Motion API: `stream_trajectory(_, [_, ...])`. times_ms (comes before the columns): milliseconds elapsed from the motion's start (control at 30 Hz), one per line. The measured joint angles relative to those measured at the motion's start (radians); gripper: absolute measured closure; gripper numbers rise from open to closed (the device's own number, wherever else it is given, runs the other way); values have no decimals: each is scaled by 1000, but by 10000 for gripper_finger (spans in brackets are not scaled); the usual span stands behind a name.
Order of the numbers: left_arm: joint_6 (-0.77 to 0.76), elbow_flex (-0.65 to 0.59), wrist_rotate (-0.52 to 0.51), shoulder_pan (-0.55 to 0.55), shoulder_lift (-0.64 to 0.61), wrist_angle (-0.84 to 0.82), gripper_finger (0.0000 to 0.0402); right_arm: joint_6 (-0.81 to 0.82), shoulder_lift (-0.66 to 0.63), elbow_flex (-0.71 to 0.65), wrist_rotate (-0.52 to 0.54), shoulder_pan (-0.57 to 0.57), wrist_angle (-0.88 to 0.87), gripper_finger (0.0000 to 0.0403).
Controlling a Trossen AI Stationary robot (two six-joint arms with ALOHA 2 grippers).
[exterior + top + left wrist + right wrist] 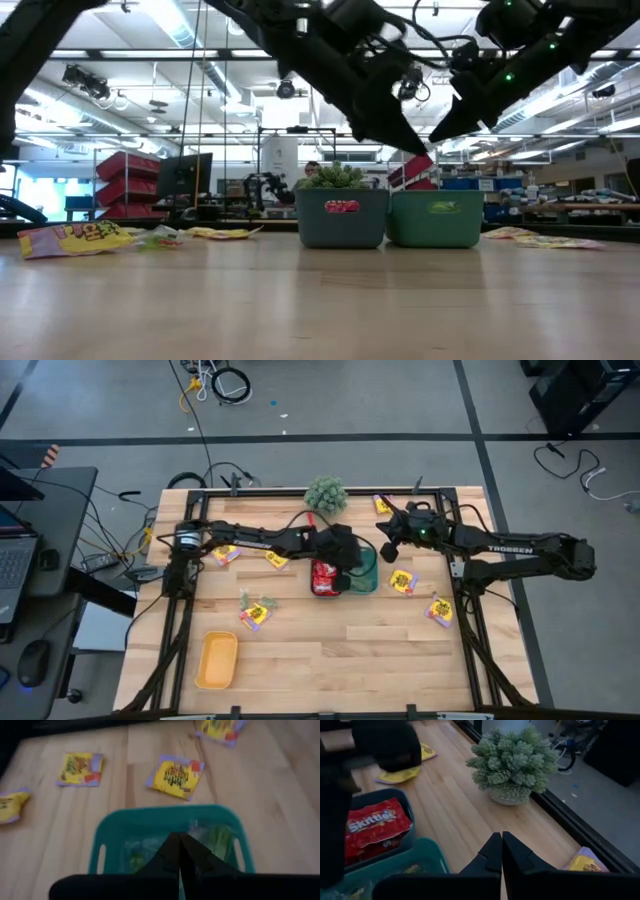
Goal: Sort candy
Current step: Put the green gummy into the green bin
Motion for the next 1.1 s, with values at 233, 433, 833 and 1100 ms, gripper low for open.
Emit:
stream_trajectory(233, [-19, -275, -3, 1, -197, 136, 400, 37, -9, -74, -82, 45, 174, 403])
stream_trajectory(433, [-45, -464, 45, -2, -425, 74, 401, 80, 3, -83, -95, 116, 267, 403])
stream_trajectory(833, [-42, -526, 39, -82, -678, -408, 401, 113, 43, -83, 16, 307, 378, 403])
stream_trajectory(1100, [-50, -566, 5, -161, -669, -577, 401, 132, 104, -30, 96, 423, 376, 403])
